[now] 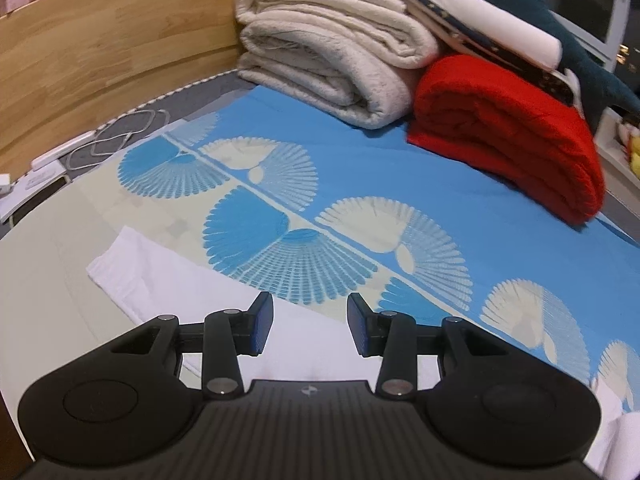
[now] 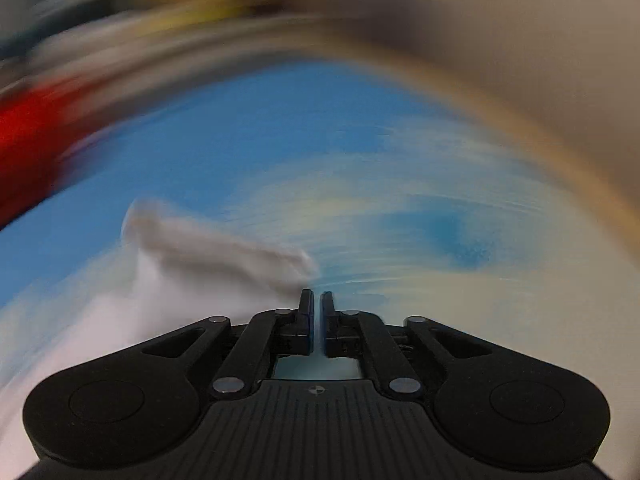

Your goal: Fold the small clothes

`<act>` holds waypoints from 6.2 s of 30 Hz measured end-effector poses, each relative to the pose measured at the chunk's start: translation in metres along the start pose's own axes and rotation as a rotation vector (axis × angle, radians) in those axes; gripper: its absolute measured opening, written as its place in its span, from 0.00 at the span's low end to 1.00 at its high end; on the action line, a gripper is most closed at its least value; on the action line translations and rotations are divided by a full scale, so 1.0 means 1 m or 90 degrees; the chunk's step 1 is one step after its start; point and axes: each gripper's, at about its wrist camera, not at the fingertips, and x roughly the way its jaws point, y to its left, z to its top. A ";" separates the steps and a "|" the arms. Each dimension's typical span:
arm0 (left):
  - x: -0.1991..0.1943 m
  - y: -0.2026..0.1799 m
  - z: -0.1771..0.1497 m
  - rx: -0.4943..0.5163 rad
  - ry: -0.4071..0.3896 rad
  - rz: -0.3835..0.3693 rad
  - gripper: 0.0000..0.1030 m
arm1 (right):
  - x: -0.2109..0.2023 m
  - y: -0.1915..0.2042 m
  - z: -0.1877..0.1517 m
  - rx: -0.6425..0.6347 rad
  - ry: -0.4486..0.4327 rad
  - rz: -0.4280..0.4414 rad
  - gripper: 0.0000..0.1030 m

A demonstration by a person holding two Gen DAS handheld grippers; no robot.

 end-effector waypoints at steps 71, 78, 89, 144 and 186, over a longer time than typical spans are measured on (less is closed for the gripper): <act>-0.061 -0.014 -0.320 0.412 0.319 -0.197 0.47 | -0.123 -0.057 -0.275 -0.392 0.276 0.187 0.61; -0.084 -0.010 -0.297 0.387 0.247 -0.223 0.60 | -0.145 -0.050 -0.266 -0.392 0.209 0.231 0.57; -0.120 -0.010 -0.264 0.300 0.084 -0.194 0.75 | -0.188 -0.040 -0.251 -0.411 0.012 0.291 0.57; 0.150 0.175 -0.048 -0.239 0.150 0.025 0.01 | -0.193 0.244 -0.233 -0.529 0.001 0.416 0.58; 0.050 -0.084 -0.023 0.003 0.172 -0.214 0.27 | -0.112 0.278 -0.232 -0.477 0.114 0.444 0.55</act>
